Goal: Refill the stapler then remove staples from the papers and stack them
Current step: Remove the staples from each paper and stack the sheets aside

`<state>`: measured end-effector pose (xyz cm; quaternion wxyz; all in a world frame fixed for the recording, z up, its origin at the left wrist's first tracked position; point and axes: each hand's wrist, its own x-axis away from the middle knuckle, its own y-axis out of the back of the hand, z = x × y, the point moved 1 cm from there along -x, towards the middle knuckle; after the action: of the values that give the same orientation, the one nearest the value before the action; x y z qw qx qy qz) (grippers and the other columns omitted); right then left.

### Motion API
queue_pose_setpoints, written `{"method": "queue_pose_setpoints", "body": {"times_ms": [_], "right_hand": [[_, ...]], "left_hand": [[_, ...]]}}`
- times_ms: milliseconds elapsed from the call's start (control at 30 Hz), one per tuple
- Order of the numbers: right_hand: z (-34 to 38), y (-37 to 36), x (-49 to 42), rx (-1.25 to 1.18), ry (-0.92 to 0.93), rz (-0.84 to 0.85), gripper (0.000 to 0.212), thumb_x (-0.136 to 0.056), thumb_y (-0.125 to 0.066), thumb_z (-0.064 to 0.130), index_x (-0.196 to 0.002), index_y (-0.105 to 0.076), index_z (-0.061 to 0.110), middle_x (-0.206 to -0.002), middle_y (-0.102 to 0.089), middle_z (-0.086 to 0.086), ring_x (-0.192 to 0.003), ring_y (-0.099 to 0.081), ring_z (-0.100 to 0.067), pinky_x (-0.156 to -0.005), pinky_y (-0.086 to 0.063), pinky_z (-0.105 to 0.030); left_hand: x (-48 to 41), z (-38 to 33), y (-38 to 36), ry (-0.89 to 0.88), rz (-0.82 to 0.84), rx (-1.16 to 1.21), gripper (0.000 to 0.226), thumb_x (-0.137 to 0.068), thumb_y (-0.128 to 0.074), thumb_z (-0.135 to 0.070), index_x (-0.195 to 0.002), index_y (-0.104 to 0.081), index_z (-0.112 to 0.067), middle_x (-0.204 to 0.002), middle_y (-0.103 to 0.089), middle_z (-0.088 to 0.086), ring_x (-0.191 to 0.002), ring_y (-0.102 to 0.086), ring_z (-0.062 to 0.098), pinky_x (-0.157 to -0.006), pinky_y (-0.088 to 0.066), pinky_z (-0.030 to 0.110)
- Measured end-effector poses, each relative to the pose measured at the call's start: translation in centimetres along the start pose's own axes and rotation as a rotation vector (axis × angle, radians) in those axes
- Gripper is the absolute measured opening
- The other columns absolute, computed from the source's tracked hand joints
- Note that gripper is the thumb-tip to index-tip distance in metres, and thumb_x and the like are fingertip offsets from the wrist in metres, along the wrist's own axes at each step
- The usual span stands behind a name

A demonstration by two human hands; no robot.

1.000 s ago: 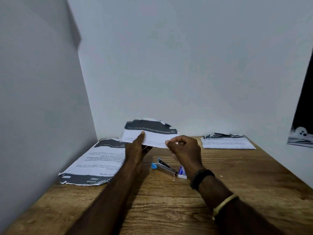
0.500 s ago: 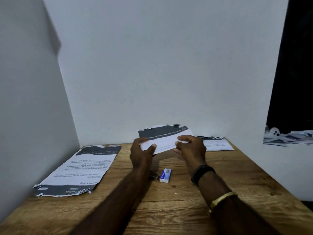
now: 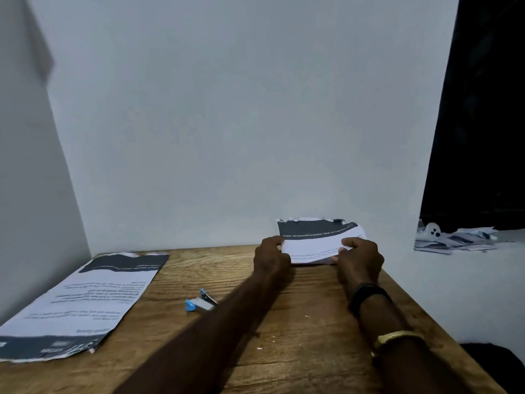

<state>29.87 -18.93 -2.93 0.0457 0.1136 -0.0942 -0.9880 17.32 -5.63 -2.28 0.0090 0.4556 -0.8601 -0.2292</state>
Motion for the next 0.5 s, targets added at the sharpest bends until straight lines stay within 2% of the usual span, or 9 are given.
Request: {"method": "queue_pose_setpoints", "body": {"times_ms": [133,300,433,500], "right_hand": [[-1.2,-0.1,-0.8,0.07,-0.043,-0.017,0.031,-0.085,-0.071,0.001,-0.115,-0.077,0.008,-0.127,-0.073,-0.016,-0.123,-0.063,-0.039,-0.107,-0.05,-0.04],[-1.9,-0.4,-1.1,0.065,-0.096,0.02,0.031,-0.082,-0.077,0.007,-0.112,-0.076,0.014,-0.116,-0.078,-0.011,-0.114,-0.07,-0.034,-0.104,-0.053,-0.041],[-1.8,-0.8,-0.8,0.071,-0.095,0.064,0.036,-0.085,-0.077,0.013,-0.12,-0.072,0.014,-0.12,-0.076,-0.011,-0.108,-0.073,-0.037,-0.104,-0.054,-0.043],[-1.1,-0.9,-0.2,0.049,-0.045,0.062,0.034,-0.086,-0.076,0.012,-0.119,-0.072,0.014,-0.122,-0.075,-0.011,-0.106,-0.074,-0.039,-0.102,-0.056,-0.048]], "left_hand": [[-0.5,0.0,-1.3,0.014,0.078,-0.062,0.049,-0.079,-0.061,0.0,-0.125,-0.069,-0.015,-0.126,-0.071,0.009,-0.116,-0.066,0.025,-0.1,-0.053,0.034],[-0.7,0.2,-2.2,0.051,0.099,-0.177,0.048,-0.08,-0.067,-0.015,-0.128,-0.066,-0.021,-0.128,-0.069,0.008,-0.119,-0.063,0.028,-0.103,-0.05,0.038],[-0.7,0.6,-2.6,0.047,0.103,-0.206,0.049,-0.083,-0.072,-0.022,-0.131,-0.062,-0.018,-0.133,-0.064,0.007,-0.124,-0.059,0.028,-0.107,-0.047,0.036],[-0.7,0.5,-2.4,0.024,0.086,-0.147,0.046,-0.085,-0.071,-0.02,-0.13,-0.063,-0.017,-0.134,-0.064,0.006,-0.125,-0.059,0.027,-0.107,-0.045,0.029]]}}
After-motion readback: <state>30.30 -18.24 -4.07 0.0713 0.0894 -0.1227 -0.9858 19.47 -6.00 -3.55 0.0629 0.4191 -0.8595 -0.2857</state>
